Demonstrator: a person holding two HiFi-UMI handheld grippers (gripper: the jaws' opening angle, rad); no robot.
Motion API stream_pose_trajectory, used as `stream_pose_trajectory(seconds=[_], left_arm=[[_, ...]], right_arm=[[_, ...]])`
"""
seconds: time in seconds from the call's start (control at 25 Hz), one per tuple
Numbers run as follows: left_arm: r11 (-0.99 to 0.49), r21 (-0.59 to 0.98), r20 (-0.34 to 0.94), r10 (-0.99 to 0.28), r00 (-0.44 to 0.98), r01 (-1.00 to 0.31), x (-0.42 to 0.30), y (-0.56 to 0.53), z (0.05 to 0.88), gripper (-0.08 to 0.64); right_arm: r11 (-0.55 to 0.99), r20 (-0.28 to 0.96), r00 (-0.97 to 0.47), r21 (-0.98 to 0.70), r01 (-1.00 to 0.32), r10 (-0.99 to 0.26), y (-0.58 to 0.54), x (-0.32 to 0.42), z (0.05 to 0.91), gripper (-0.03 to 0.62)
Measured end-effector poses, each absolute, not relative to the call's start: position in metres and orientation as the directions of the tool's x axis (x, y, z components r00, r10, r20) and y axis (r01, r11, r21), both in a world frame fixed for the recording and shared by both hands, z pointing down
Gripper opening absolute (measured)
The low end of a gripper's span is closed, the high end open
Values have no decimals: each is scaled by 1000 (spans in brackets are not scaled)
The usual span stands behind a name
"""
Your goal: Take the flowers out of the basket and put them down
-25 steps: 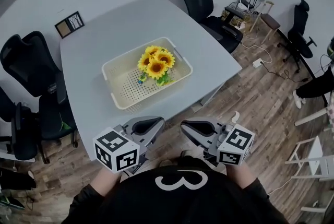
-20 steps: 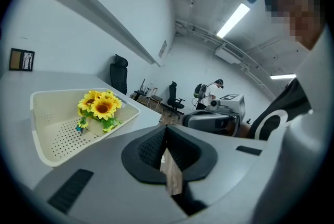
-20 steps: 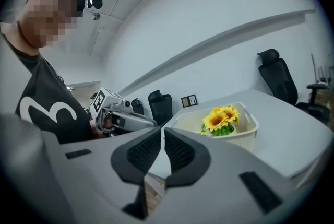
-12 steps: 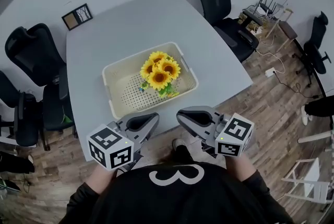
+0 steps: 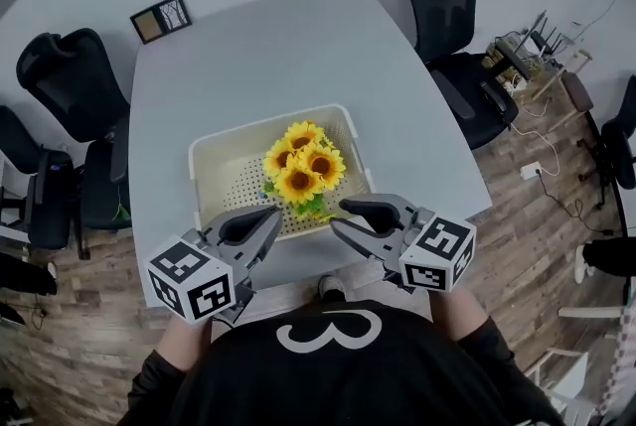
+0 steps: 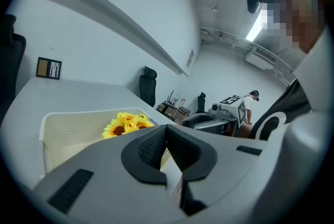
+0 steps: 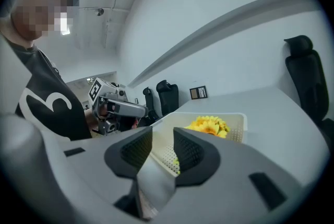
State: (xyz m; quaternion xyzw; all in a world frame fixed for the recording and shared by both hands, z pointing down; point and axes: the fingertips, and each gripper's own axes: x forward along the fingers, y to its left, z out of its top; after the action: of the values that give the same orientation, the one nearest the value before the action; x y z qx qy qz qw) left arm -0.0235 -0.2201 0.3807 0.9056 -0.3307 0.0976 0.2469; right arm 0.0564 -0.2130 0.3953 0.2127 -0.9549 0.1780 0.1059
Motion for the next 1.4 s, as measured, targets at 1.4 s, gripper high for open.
stream_pose_trajectory(seconds=[1.4], left_arm=[[-625, 477, 234, -588, 774, -619, -99, -252, 385, 9]], right_arm=[[872, 886, -369, 75, -484, -282, -273, 54, 518, 222]])
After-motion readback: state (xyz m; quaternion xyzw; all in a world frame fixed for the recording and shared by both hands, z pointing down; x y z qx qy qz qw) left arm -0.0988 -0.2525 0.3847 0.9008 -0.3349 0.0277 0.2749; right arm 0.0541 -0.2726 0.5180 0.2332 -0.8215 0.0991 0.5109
